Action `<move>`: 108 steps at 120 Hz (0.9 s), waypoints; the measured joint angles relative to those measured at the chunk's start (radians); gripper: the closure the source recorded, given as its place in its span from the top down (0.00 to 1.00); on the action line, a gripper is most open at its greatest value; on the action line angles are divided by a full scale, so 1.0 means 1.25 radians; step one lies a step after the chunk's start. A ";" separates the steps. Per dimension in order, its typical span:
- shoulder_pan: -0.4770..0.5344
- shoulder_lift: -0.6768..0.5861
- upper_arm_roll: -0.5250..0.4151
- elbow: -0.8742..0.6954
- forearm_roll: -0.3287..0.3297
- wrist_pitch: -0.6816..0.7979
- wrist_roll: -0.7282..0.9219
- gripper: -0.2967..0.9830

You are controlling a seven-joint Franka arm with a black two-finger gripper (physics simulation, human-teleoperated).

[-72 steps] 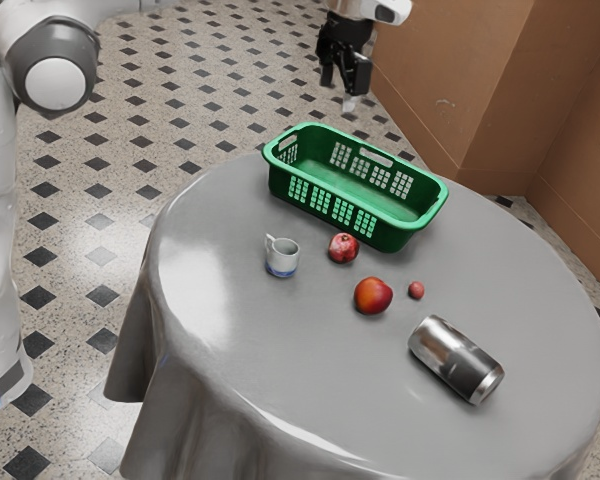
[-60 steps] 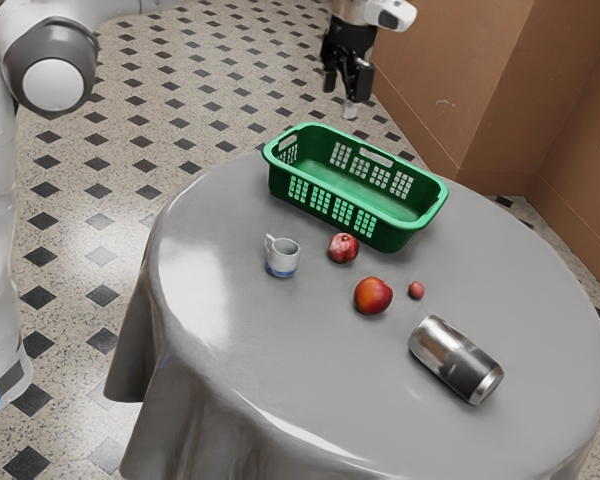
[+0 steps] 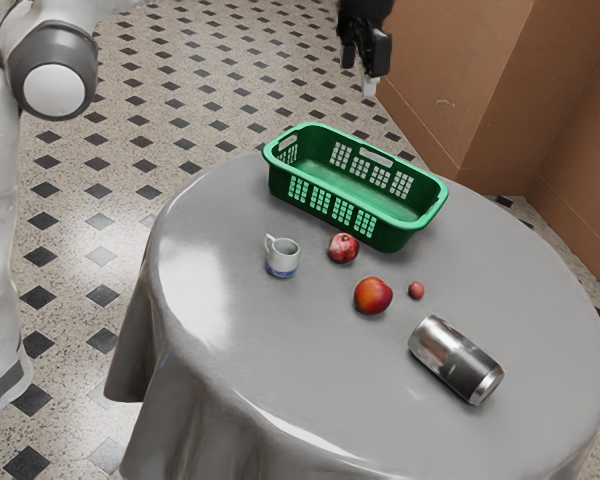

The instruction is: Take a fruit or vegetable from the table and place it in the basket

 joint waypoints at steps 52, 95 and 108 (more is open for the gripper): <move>0.004 0.069 0.001 -0.009 -0.046 -0.055 -0.212 0.77; -0.009 0.067 -0.002 -0.220 -0.067 0.056 -0.300 0.77; -0.010 0.059 0.004 -0.297 -0.067 0.115 -0.318 0.77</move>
